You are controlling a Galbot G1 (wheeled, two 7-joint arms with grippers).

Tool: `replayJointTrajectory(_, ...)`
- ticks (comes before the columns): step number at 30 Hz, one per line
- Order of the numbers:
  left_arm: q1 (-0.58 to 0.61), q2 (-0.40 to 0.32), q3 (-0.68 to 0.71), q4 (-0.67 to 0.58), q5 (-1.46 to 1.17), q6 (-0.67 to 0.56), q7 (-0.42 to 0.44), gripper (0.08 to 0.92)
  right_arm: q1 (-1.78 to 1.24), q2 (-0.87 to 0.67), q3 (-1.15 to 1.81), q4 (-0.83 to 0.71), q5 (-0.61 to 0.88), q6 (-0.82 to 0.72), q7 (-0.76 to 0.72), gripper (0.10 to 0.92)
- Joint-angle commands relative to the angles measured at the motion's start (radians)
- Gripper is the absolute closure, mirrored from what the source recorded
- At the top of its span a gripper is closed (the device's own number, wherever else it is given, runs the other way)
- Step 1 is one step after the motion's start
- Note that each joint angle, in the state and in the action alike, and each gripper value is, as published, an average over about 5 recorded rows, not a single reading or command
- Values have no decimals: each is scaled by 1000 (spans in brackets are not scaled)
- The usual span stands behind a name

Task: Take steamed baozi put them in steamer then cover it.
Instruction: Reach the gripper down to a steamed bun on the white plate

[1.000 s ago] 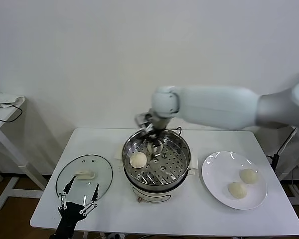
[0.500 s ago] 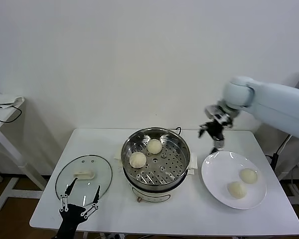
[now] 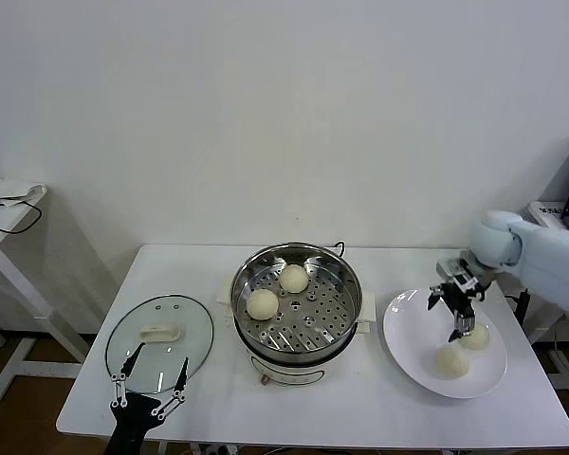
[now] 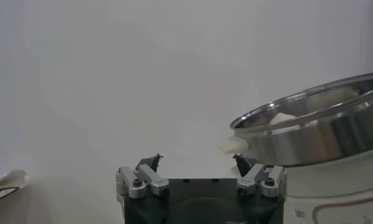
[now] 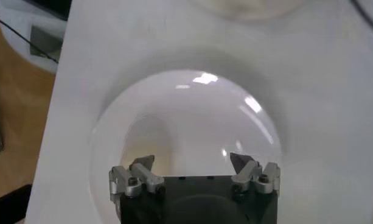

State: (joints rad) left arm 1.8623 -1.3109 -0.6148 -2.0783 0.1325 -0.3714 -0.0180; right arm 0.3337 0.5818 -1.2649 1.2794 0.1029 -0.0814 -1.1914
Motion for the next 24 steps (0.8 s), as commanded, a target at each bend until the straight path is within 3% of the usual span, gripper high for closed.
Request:
replayJointTrajectory(1,5,0,-1,0,2,1,0,177,-151,-44,83,-7,-46,6,14,203)
replayJointTrajectory(24,3,-2,-4,7,3,-2,0,177,-261,-60,156,14,-95,-7,93,219)
